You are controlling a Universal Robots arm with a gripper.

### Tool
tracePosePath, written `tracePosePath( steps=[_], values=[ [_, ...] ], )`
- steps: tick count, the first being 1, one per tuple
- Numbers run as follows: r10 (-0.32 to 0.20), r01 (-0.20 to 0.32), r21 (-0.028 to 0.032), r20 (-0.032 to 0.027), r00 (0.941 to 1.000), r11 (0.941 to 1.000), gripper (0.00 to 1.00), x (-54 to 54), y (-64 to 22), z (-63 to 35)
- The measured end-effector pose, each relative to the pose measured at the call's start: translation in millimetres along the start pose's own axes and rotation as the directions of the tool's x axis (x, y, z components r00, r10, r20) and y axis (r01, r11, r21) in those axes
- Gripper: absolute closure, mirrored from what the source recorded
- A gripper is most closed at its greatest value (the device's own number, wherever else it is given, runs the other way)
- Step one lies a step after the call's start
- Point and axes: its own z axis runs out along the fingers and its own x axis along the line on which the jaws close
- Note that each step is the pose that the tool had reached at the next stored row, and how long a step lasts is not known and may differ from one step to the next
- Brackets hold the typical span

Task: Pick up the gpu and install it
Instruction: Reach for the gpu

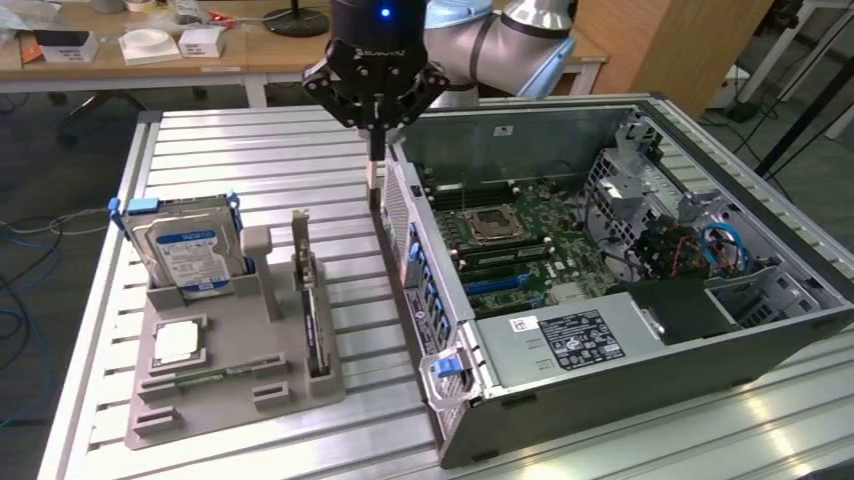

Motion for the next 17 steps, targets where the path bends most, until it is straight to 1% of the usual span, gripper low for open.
tracePosePath(
  steps=[6,8,12,17],
  values=[
    [0.0,0.0,-0.0001,0.0006,1.0,1.0,0.89,25.5,-8.2,0.2],
    [0.0,0.0,0.0,0.0006,1.0,1.0,0.89,31.9,-11.9,0.3],
    [0.0,0.0,-0.0001,0.0005,1.0,1.0,0.89,38.9,-19.5,0.4],
    [0.0,0.0,0.0,0.0004,1.0,1.0,0.89,44.8,-33.0,-0.2]
  ],
)
